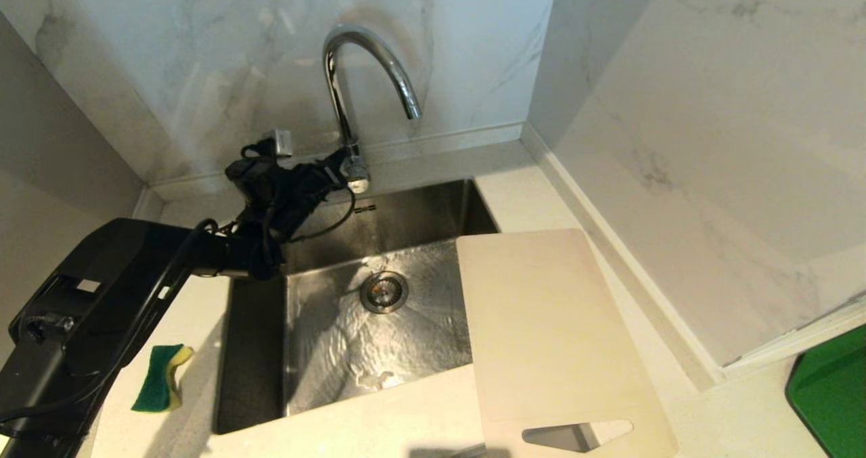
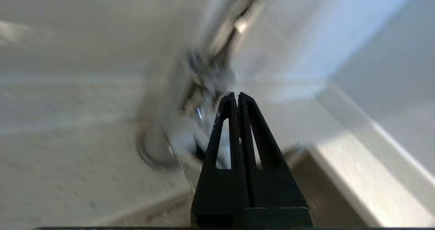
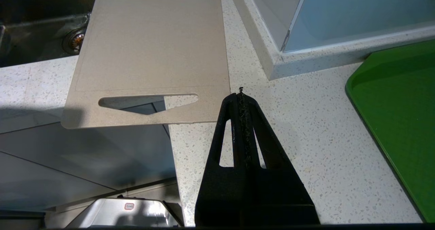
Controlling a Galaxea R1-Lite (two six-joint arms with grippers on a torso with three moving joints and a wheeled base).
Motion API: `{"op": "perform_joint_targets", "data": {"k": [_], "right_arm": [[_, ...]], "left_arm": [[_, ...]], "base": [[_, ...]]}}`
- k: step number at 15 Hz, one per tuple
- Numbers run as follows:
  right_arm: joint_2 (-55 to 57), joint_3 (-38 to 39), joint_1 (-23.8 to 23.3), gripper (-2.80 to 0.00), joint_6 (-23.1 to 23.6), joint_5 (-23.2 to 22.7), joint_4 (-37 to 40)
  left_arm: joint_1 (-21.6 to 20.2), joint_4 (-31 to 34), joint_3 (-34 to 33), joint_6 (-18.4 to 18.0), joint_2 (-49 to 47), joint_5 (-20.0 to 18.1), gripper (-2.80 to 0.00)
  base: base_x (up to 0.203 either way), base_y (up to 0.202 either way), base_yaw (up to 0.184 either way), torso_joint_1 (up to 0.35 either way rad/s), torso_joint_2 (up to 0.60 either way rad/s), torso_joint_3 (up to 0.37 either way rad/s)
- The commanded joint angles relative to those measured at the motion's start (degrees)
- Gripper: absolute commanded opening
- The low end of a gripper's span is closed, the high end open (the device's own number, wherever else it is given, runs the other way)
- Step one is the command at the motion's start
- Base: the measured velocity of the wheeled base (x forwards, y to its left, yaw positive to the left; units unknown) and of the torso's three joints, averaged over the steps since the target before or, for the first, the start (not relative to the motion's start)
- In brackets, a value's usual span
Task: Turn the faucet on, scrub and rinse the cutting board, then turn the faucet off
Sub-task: Turn off the tap
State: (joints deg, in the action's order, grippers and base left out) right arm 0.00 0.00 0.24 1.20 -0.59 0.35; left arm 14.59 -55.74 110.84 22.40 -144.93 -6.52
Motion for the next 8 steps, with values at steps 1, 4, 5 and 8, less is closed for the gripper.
{"op": "perform_joint_targets", "data": {"k": [1,4,5,8], "right_arm": [[0.0,0.09,0.02,-2.8,0.04,-0.03,0.0],[0.0,0.09,0.02,-2.8,-0.05,-0.03,0.07],[0.0,0.09,0.02,-2.8,-0.05,-0.03,0.0],[0.0,0.08,0.02,-2.8,-0.05,-0.03,0.08]], "left_arm": [[1.82,-0.42,-2.37,0.31,4.68,0.6,-2.8],[3.21,0.27,-9.26,0.47,12.7,0.15,-2.8],[3.42,1.04,-11.73,0.44,15.93,0.14,-2.8],[2.38,8.39,-19.26,-3.57,27.13,0.17,-2.8]], "base": [[0.0,0.0,0.0,0.0,0.0,0.0],[0.0,0.0,0.0,0.0,0.0,0.0],[0.0,0.0,0.0,0.0,0.0,0.0],[0.0,0.0,0.0,0.0,0.0,0.0]]}}
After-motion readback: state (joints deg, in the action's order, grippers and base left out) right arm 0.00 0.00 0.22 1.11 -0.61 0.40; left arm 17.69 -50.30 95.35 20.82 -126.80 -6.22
